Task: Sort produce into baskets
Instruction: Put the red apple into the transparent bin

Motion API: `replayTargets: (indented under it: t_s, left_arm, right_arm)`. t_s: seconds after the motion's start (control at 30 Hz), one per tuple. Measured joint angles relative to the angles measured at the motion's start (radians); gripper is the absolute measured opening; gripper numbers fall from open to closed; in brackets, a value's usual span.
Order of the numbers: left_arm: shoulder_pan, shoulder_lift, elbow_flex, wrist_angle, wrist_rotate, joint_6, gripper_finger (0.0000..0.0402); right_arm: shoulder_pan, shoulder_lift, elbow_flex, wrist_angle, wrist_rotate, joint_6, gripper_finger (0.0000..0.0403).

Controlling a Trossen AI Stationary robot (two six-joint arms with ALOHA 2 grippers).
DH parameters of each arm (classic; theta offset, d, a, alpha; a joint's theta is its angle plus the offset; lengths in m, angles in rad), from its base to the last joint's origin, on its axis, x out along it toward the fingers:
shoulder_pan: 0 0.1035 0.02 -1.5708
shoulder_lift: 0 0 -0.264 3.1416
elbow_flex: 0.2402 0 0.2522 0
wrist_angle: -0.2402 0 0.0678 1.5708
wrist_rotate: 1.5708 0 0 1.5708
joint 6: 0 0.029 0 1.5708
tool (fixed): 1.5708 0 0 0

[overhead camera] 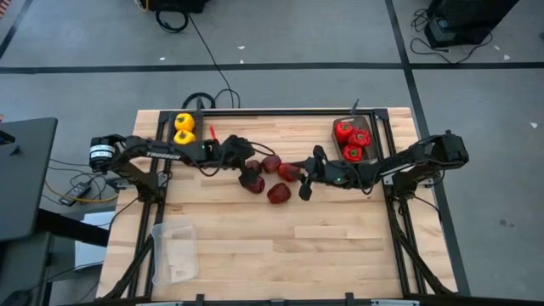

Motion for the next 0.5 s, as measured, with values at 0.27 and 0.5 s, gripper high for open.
replayTargets:
  t_s: [0.27, 0.5]
  left_arm:
    - [-0.001, 0.01, -0.069, 0.099, 0.018, -0.006, 0.0351]
    - [-0.001, 0.117, -0.072, 0.182, 0.006, -0.009, 0.0348]
  right_arm:
    - [-0.005, -0.001, 0.0, 0.071, 0.0, -0.084, 0.0134]
    - [-0.022, -0.001, 0.0, 0.08, 0.0, -0.088, 0.0134]
